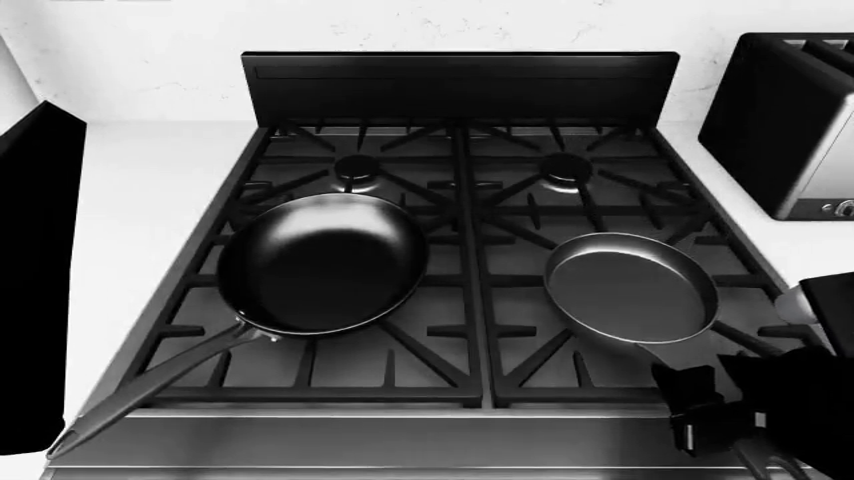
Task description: Place both pans onto different burners. Then place the mushroom and the steak on different pans.
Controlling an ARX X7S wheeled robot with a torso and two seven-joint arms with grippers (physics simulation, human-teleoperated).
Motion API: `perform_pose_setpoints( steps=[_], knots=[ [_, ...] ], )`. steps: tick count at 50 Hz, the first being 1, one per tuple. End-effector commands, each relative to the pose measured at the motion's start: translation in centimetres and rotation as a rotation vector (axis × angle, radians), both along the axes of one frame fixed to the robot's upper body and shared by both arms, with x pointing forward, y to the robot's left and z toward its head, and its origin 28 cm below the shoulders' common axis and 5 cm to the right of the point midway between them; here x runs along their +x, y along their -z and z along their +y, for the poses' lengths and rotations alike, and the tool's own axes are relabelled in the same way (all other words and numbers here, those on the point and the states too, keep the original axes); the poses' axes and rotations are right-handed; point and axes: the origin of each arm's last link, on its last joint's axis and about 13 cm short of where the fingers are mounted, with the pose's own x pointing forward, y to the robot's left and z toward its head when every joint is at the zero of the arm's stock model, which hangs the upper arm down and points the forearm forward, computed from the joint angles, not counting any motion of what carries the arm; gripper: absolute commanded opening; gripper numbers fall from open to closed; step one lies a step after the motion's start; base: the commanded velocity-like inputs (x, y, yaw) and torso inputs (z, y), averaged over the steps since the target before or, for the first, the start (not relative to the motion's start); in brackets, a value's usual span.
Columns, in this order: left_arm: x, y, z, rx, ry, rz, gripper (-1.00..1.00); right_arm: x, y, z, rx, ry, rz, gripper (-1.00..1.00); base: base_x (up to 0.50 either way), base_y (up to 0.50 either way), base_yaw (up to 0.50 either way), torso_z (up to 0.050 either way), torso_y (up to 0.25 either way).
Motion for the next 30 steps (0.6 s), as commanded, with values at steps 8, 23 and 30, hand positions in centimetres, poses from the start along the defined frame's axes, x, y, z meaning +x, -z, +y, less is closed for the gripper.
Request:
perform_pose_setpoints(
  steps=[8,23,30],
  knots=[
    [0.11,0.06,0.08,0.009,-0.012,-0.001,1.00,0.69,-0.05,-0.50,-0.040,0.041,-0.024,-1.00,0.00,0.00,0.00,0.000,0.001],
    [0.15,0.16,-0.03,0.020,-0.022,-0.005,1.00,0.71,0.15,-0.43,-0.048,0.034,-0.016,-1.00,0.00,0.00,0.00,0.001,0.000],
    [-0.01,0.12,-0.04,0.019,-0.018,-0.011,1.00,0.68,0.21,-0.44,-0.050,0.036,-0.016,-1.00,0.00,0.00,0.00,0.000,0.000]
  ],
)
